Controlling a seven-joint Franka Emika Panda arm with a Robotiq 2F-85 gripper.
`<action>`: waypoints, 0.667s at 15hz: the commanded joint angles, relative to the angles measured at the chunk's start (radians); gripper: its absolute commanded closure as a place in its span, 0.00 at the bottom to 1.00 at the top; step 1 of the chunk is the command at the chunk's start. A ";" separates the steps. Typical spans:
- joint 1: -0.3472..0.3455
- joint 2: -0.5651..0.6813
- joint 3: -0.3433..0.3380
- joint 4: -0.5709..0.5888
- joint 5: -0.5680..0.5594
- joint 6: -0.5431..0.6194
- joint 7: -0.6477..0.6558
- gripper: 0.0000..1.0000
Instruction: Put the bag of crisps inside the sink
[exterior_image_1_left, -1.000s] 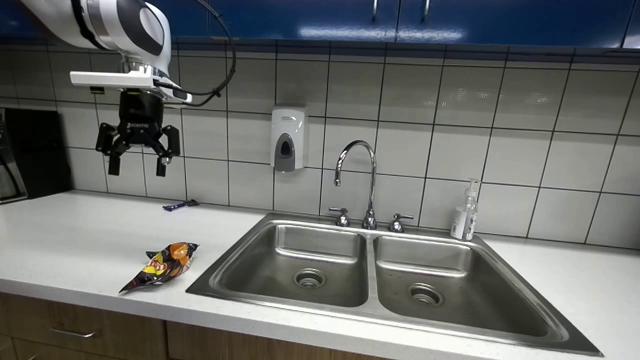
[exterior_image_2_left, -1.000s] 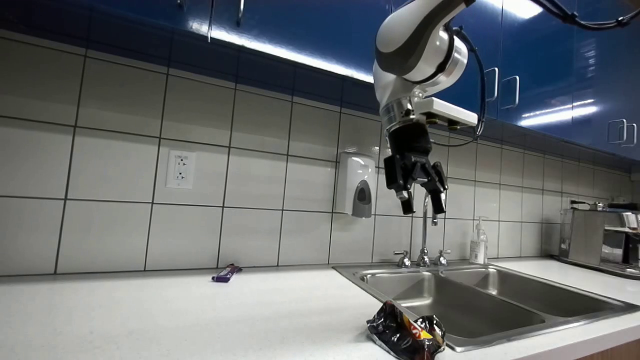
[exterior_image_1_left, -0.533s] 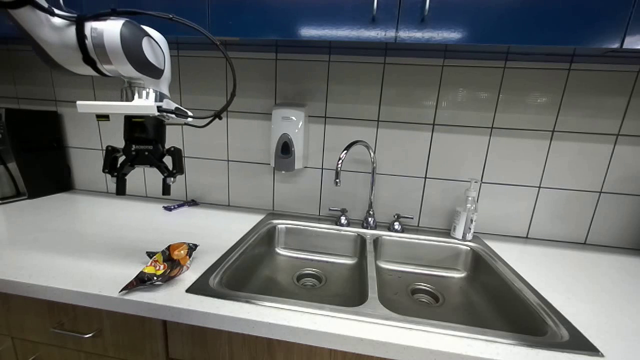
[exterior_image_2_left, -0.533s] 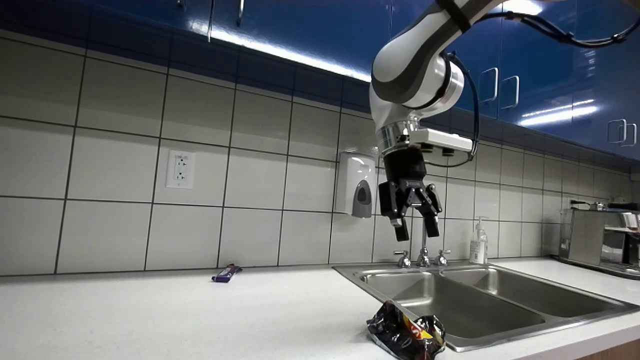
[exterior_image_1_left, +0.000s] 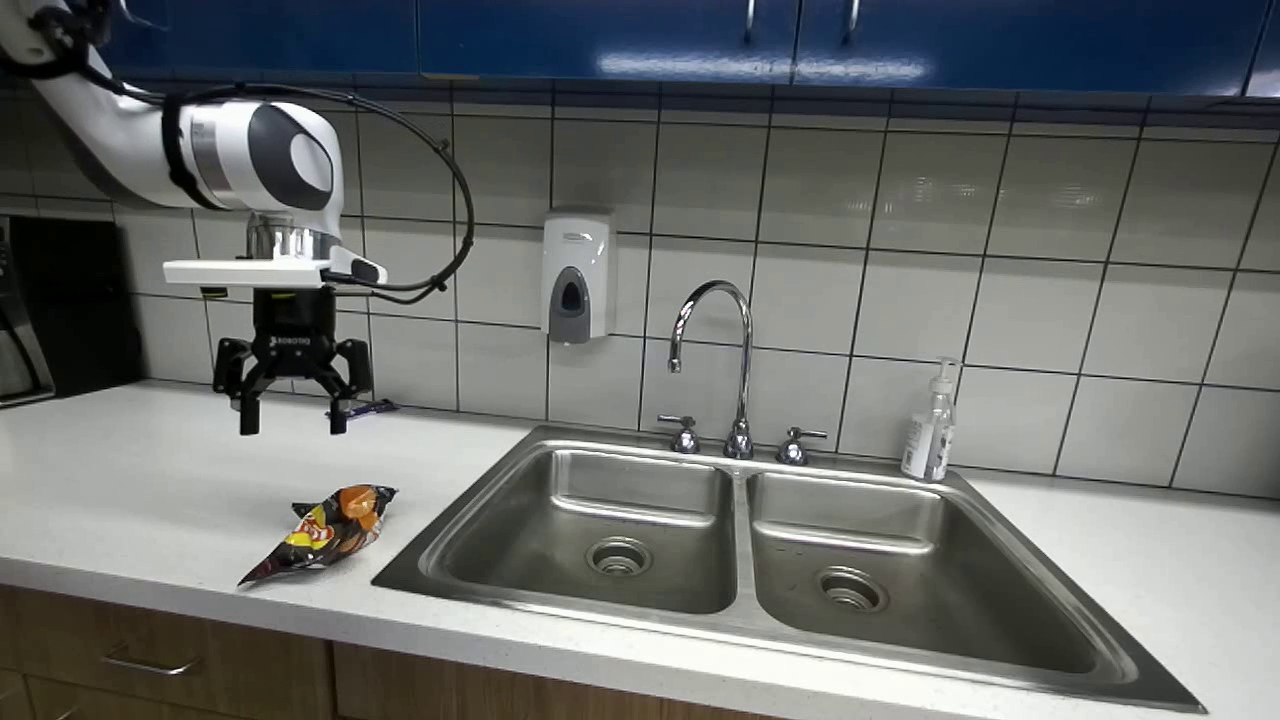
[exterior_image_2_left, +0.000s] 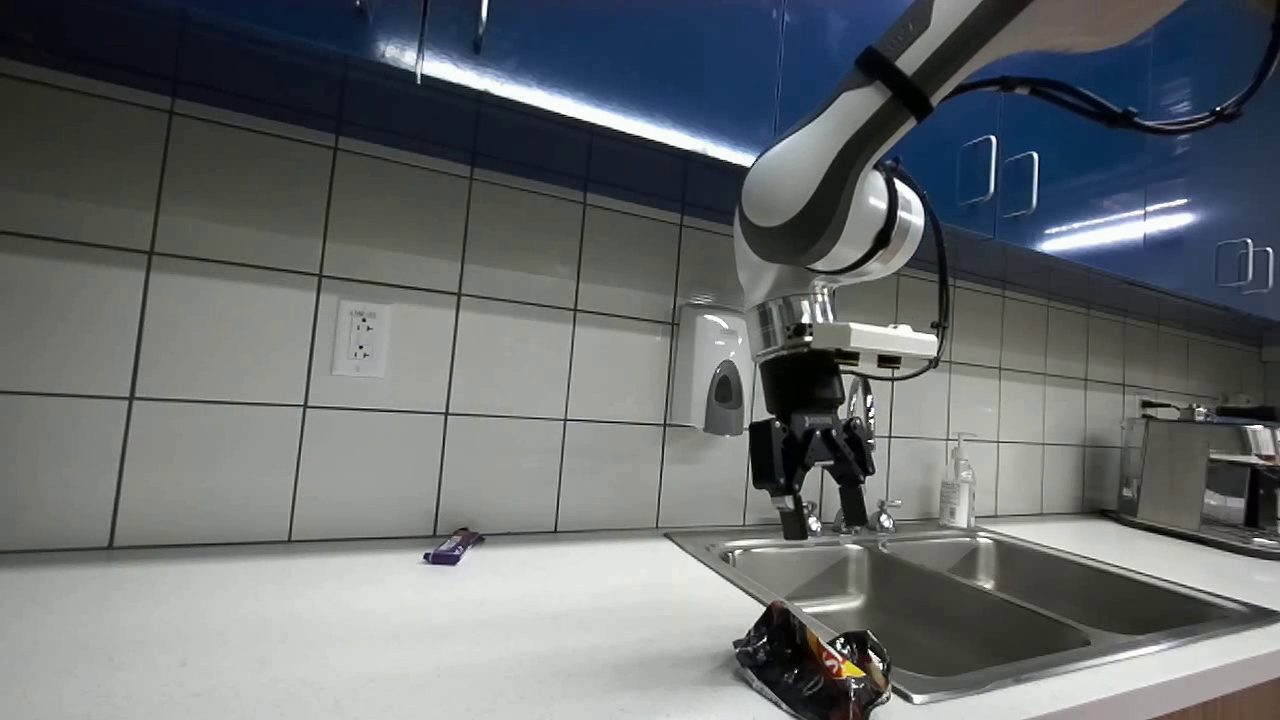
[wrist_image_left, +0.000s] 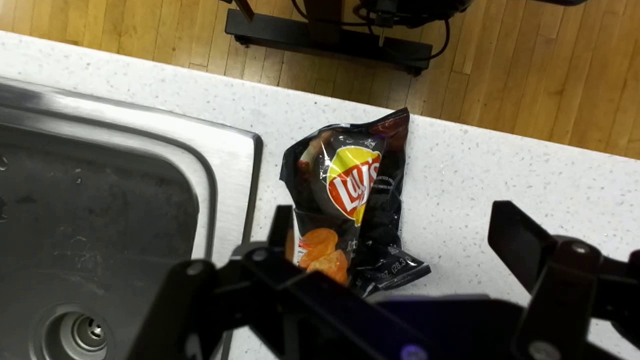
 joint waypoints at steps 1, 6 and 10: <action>-0.006 0.015 -0.007 -0.023 -0.028 0.074 -0.003 0.00; -0.005 0.074 -0.012 -0.029 -0.045 0.174 -0.015 0.00; -0.008 0.139 -0.017 -0.032 -0.048 0.256 -0.029 0.00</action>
